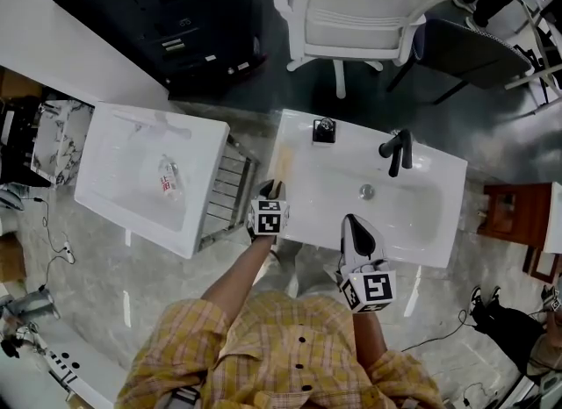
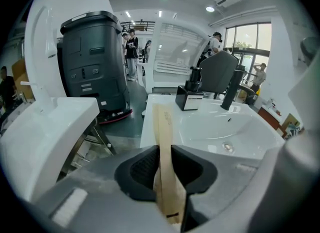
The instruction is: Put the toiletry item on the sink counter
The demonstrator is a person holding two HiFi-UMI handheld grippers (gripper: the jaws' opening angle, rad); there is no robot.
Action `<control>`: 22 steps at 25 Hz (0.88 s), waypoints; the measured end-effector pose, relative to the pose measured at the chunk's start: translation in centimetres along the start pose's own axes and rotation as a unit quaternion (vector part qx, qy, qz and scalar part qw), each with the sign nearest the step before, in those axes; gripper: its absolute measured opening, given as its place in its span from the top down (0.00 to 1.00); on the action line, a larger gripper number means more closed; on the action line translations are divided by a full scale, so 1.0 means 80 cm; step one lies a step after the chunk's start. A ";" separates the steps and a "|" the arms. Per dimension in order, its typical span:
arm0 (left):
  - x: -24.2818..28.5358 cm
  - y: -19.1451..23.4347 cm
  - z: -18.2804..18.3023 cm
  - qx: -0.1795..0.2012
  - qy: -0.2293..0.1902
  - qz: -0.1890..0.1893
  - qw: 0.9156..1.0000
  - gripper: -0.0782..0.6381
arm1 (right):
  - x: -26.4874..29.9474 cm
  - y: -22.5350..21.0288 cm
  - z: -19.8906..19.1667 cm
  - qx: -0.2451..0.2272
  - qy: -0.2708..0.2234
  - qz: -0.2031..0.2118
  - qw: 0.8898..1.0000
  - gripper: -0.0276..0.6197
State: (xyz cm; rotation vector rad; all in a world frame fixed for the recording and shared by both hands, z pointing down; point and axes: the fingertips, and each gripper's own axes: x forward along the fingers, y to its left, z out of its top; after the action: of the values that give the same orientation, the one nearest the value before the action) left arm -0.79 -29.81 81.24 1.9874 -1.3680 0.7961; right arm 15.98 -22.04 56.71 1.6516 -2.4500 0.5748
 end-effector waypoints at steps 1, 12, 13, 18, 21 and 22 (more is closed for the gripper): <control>0.003 0.001 -0.001 -0.001 0.002 0.000 1.000 0.77 | 0.000 -0.001 0.000 0.001 -0.001 -0.001 1.000 0.96; 0.019 -0.001 -0.003 0.003 0.018 -0.009 1.000 0.70 | -0.002 -0.002 -0.007 0.004 0.003 -0.007 1.000 0.95; 0.019 -0.001 -0.002 0.002 0.019 -0.010 1.000 0.69 | -0.002 -0.002 -0.007 0.004 0.003 -0.008 1.000 0.95; 0.012 -0.001 0.003 0.003 0.013 -0.014 1.000 0.66 | -0.003 -0.001 -0.004 0.004 -0.002 -0.009 1.000 0.95; 0.006 0.001 0.009 0.003 0.007 -0.013 1.000 0.65 | -0.004 0.003 -0.001 0.003 -0.006 -0.006 1.000 0.96; 0.004 0.002 0.011 0.004 0.005 -0.012 1.000 0.65 | -0.004 0.005 0.000 0.003 -0.008 -0.005 1.000 0.95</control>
State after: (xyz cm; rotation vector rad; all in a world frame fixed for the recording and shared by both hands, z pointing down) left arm -0.70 -30.72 80.90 1.9998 -1.3353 0.7993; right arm 15.74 -21.65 56.55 1.6764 -2.4514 0.5699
